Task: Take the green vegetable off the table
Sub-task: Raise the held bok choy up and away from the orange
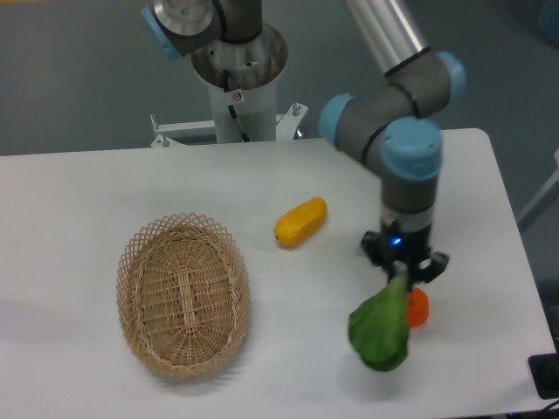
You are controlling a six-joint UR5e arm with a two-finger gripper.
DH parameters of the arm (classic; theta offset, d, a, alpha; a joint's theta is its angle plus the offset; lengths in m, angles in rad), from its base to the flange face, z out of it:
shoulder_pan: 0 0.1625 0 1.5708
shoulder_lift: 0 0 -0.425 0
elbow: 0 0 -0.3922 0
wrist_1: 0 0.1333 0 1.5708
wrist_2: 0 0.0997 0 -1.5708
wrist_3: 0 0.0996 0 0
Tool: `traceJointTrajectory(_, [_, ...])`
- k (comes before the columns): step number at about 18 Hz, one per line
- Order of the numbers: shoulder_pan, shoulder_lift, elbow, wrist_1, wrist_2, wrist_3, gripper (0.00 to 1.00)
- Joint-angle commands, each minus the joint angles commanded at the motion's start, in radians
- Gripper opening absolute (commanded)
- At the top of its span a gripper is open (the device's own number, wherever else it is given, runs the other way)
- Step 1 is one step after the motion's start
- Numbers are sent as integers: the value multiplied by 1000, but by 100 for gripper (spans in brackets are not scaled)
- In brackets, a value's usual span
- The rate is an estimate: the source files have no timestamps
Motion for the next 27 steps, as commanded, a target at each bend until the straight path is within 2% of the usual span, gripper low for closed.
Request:
traceJointTrajectory(3, [67, 20, 5, -40, -28, 109, 40])
traceJointTrajectory(5, [106, 25, 5, -46, -28, 183, 40])
traceJointTrajectory(9, [170, 26, 2, -80, -28, 261, 40])
traceJointTrajectory(12, [183, 46, 0, -92, -28, 292, 40])
traceJointTrajectory(27, [195, 65, 0, -91, -58, 290, 40])
